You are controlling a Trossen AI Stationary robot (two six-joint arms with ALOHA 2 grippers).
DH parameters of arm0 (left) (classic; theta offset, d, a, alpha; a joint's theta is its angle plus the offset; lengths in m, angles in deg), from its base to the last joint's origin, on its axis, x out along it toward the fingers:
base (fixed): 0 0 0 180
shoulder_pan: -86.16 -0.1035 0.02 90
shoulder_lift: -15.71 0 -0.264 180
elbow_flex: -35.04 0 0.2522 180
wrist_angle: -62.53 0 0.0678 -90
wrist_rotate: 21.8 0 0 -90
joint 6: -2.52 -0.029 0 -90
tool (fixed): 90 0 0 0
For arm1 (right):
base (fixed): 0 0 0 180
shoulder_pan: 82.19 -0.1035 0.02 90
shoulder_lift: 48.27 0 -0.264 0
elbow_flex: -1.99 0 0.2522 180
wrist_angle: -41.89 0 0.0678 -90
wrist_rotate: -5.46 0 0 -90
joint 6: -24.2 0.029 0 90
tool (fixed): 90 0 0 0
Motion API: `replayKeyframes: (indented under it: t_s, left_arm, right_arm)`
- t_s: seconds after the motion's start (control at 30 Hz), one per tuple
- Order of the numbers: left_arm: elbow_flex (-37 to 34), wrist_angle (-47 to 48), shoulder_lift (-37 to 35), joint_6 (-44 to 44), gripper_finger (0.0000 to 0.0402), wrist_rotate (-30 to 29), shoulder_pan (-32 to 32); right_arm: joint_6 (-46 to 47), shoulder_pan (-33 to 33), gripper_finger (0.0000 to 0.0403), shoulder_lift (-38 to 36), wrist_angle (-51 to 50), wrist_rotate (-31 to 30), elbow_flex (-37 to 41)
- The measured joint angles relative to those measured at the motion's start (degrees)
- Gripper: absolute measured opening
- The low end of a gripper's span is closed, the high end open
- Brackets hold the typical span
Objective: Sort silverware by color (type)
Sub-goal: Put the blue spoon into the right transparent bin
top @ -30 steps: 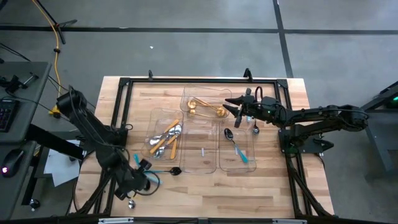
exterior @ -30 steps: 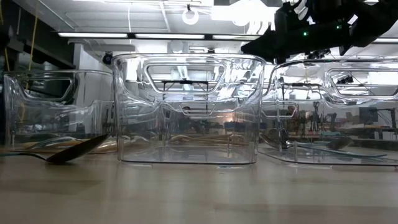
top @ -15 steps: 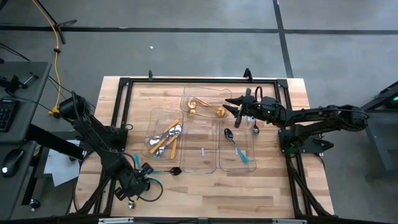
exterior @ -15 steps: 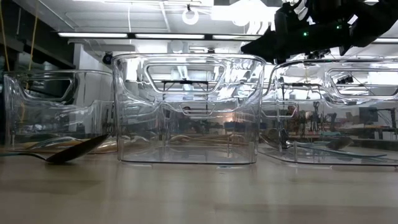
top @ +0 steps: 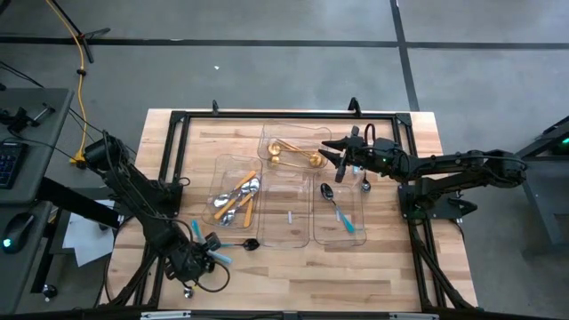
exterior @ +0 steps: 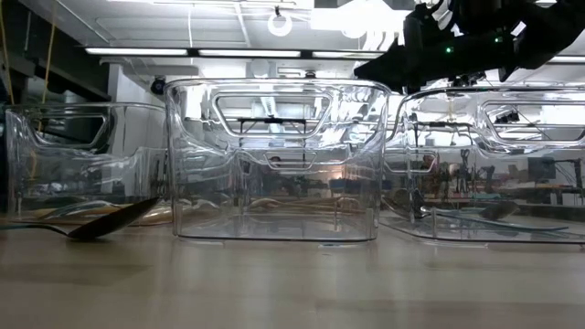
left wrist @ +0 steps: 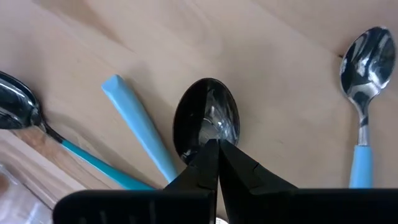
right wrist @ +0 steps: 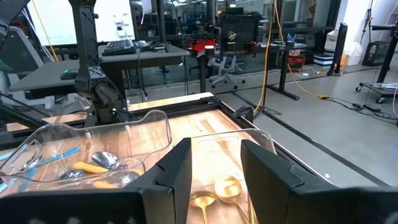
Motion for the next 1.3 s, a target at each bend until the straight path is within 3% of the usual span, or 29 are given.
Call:
replayKeyframes:
  t_s: [0.33,0.8,1.3]
  left_arm:
    - [0.00,0.86,0.00,4.03,0.0011,-0.24,-1.62]
    - [-0.02,3.45,0.13,6.79,0.0118,-0.22,-2.14]
    - [0.09,3.06,6.27,3.99,0.0118,-0.03,-2.14]
  right_arm:
    - [0.02,0.00,0.0121,0.00,-0.03,0.00,0.02]
    - [0.02,0.00,0.0121,0.00,-0.22,0.00,0.02]
    - [0.02,-0.01,0.0121,0.02,-0.26,0.00,0.02]
